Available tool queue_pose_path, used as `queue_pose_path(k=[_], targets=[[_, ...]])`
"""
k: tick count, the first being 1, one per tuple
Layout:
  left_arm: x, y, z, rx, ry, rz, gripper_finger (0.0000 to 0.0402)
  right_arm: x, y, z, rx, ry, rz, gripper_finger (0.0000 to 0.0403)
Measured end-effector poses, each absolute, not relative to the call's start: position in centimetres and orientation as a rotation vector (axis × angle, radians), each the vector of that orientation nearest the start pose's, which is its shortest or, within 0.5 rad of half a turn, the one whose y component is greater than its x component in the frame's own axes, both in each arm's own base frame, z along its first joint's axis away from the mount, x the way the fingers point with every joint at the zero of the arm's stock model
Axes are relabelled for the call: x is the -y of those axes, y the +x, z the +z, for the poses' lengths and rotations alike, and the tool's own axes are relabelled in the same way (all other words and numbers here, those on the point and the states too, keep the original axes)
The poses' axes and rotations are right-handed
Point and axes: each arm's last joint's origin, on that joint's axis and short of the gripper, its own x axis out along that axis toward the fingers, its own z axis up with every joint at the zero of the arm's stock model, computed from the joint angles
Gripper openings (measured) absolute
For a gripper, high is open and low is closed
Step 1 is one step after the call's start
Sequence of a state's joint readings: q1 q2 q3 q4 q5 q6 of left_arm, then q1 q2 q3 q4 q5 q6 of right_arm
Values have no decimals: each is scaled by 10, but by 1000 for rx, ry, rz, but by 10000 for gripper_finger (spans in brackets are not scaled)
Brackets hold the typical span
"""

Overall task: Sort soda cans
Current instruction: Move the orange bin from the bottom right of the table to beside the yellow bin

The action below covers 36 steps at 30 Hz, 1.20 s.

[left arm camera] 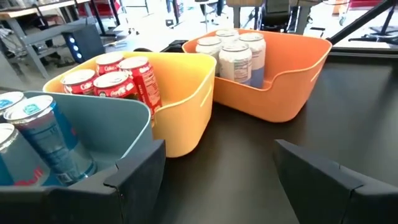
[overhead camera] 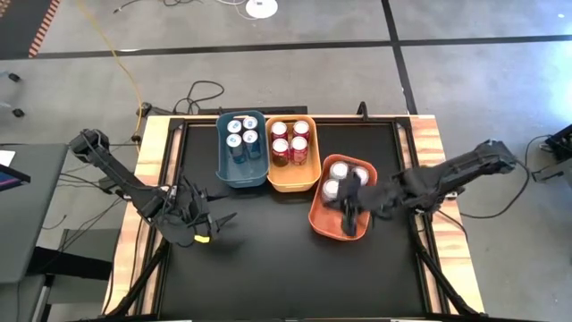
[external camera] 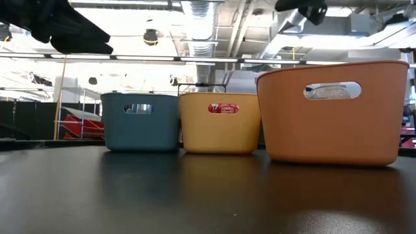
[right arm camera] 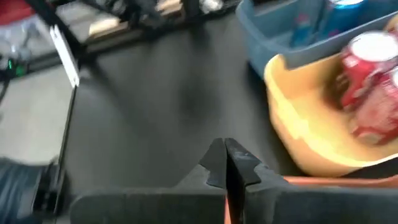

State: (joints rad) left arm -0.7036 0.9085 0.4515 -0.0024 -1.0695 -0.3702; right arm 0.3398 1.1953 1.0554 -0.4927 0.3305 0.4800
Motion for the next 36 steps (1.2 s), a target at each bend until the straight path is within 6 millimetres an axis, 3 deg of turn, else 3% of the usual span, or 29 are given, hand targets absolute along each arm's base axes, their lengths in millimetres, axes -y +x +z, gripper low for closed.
queue_pose_path(k=[8,20,26,36], targets=[[95,152,221,-216,-6,413,290,-135,245,282,-718,247,-57,3],[95,151,221,-215,-24,418,290,-196,235,225,-930,315,-95,1],[95,151,221,-214,-31,419,290,-201,221,211,-1009,320,-217,0],[95,151,221,-213,-35,419,290,-171,209,215,-961,291,-561,0]])
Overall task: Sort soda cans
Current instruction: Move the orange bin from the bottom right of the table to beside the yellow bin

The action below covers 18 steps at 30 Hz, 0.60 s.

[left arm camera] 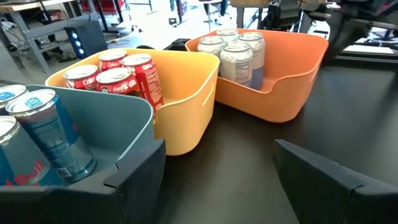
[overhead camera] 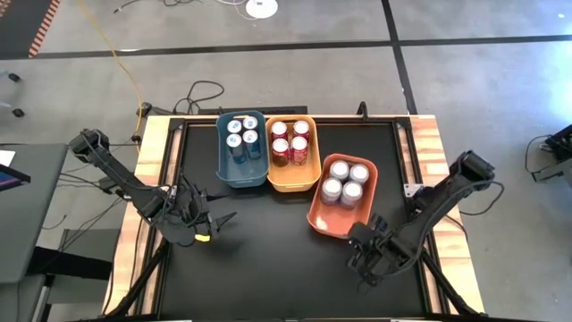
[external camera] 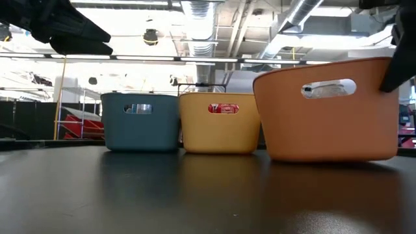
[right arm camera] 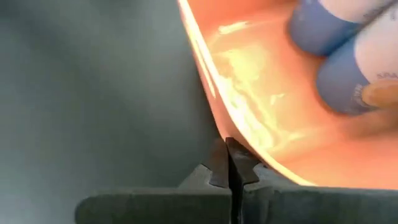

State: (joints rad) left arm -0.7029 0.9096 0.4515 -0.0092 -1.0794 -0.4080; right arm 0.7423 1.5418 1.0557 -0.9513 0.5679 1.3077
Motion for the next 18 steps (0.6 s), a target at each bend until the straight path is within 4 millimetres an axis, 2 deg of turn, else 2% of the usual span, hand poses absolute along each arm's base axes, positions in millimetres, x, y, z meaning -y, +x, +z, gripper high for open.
queue_pose_path(k=[10,18], targets=[[95,151,221,-213,-38,419,290,-137,213,220,-1004,242,-717,0],[95,152,219,-223,-34,419,290,-122,210,220,-1059,196,-818,0]])
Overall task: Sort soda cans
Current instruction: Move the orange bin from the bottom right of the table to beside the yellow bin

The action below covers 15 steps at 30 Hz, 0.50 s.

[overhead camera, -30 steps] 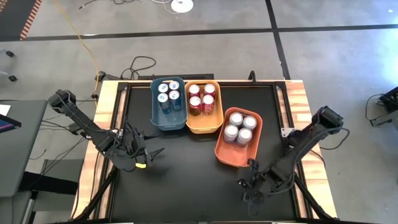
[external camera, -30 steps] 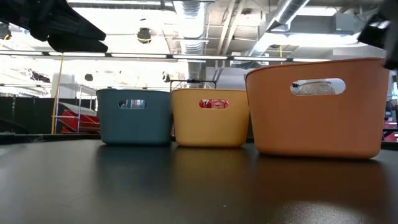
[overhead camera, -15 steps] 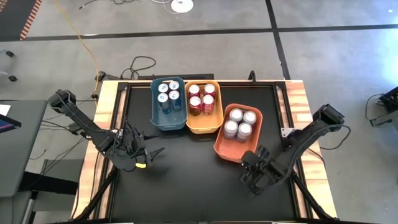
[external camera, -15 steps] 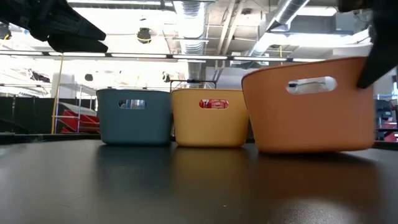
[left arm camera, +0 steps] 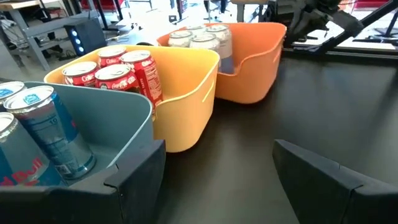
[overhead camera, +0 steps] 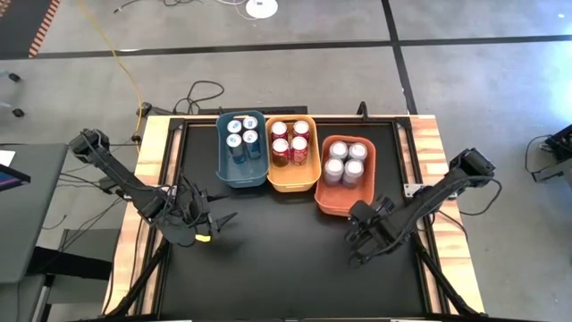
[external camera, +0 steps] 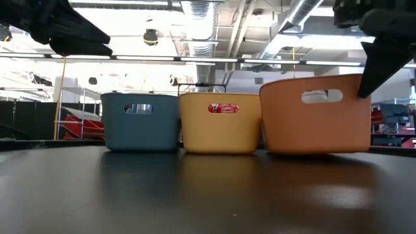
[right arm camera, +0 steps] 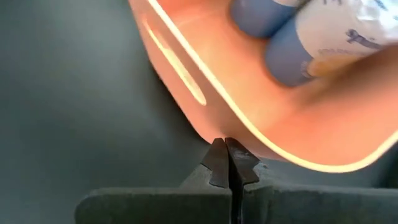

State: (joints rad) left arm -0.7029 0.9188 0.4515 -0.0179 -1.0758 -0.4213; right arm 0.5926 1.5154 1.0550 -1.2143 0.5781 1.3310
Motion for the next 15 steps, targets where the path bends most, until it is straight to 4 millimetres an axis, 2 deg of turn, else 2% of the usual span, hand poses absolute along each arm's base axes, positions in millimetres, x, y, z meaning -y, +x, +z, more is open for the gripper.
queue_pose_path(k=[6,15], targets=[[95,152,218,-223,-36,418,290,-108,202,223,-1111,137,-943,0],[95,152,218,-223,-37,418,290,-94,210,223,-1119,106,-974,0]])
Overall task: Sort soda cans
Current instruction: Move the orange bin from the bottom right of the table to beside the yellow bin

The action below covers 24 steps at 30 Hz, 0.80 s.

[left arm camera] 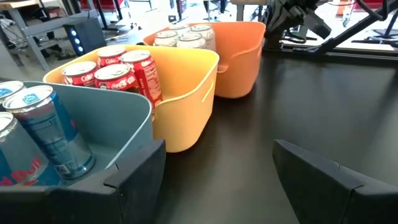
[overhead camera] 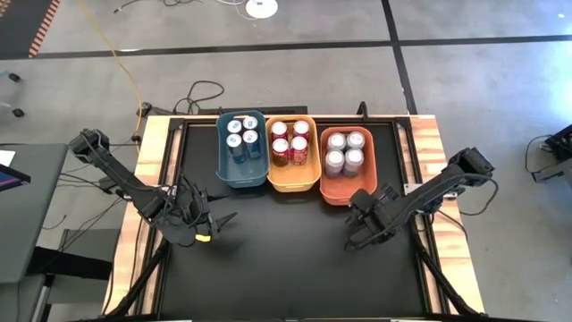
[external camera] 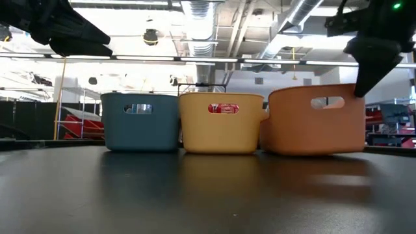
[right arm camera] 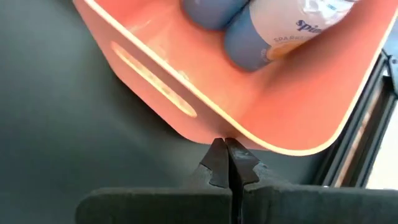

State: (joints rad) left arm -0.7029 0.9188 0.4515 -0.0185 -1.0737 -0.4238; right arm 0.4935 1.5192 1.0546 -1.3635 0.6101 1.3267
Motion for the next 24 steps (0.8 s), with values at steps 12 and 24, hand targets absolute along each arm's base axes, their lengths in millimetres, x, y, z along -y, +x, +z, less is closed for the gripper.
queue_pose_path(k=[12,24], targets=[[94,151,216,-240,-37,424,290,-74,209,216,-1117,-7,-1043,0],[94,151,215,-241,-33,432,290,-74,204,191,-1161,-7,-985,0]])
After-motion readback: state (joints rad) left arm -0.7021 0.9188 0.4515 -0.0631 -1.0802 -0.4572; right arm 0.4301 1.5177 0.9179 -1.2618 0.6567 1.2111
